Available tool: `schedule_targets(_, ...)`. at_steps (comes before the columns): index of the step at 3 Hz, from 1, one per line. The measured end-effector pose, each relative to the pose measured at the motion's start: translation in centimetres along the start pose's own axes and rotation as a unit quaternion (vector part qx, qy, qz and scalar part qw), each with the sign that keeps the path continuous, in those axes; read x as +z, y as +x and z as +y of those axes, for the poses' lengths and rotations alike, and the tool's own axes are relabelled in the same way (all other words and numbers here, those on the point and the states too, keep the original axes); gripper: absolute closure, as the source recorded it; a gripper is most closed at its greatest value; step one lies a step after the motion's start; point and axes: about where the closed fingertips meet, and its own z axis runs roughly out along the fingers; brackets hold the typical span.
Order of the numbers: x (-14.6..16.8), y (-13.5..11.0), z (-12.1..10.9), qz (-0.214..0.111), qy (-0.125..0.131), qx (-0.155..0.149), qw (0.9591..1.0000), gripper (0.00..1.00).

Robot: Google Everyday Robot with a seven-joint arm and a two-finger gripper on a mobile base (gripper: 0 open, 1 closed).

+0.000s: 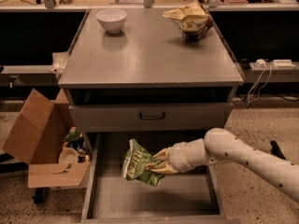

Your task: Pick green jalapeno chip bag from middle drawer and place on counter

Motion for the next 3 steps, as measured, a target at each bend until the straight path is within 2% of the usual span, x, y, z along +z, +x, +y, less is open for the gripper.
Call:
schedule_targets(1,-1.6,-3.5,-0.7,-0.027,0.007,-0.014,0.9995,1.0)
schedule_targets(2,-5.1,-10.3,-1.3,-0.05,0.003,-0.053,0.9973,1.0)
schedule_targets(3,-9.6,-17.7,-3.1,-0.05,0.024,-0.09,0.9944,1.0)
